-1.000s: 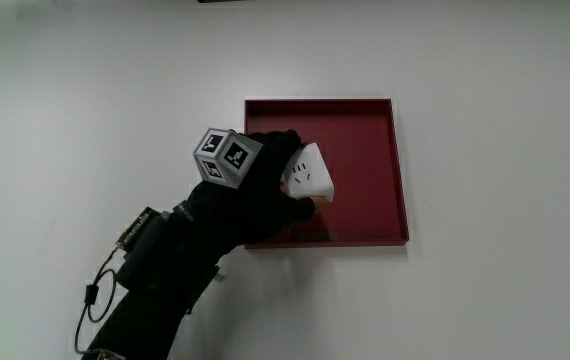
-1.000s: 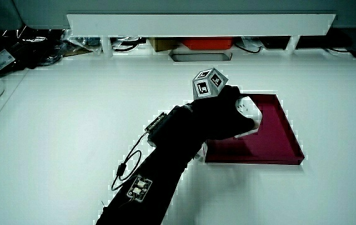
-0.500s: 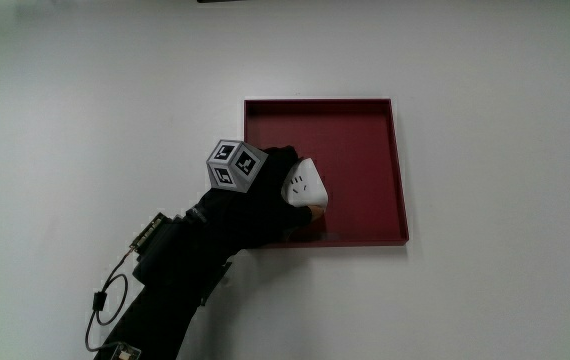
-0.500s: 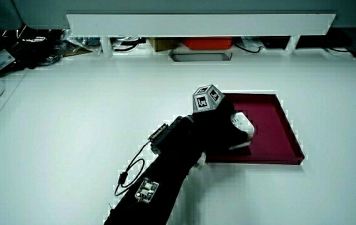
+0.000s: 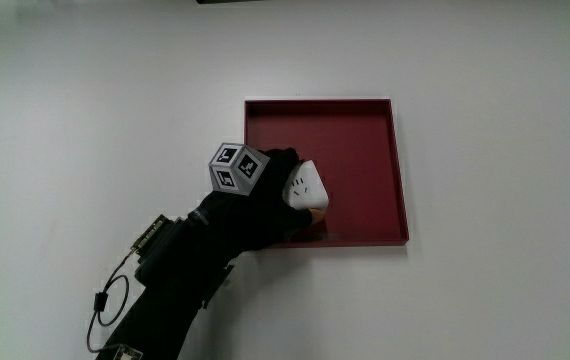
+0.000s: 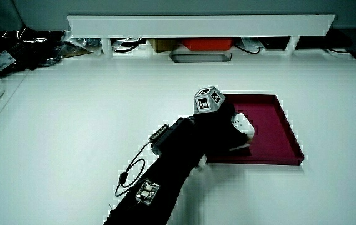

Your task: Place socket

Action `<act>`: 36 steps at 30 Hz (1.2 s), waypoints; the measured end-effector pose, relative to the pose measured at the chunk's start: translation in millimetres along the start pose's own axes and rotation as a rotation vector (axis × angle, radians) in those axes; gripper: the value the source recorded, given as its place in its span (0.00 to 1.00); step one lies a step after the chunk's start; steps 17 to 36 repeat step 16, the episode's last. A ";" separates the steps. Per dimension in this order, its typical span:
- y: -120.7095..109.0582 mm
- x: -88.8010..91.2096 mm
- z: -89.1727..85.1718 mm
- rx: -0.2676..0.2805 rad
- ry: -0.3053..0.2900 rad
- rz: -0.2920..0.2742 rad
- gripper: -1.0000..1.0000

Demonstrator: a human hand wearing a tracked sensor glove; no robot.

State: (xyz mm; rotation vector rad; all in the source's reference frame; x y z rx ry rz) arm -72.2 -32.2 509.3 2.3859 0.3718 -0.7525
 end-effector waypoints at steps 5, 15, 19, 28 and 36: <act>0.8 -2.4 -1.2 -0.031 -0.001 0.002 0.47; -13.6 0.0 22.6 -0.113 0.006 -0.048 0.16; -15.6 -0.8 27.9 -0.110 -0.004 -0.066 0.12; -15.6 -0.8 27.9 -0.110 -0.004 -0.066 0.12; -15.6 -0.8 27.9 -0.110 -0.004 -0.066 0.12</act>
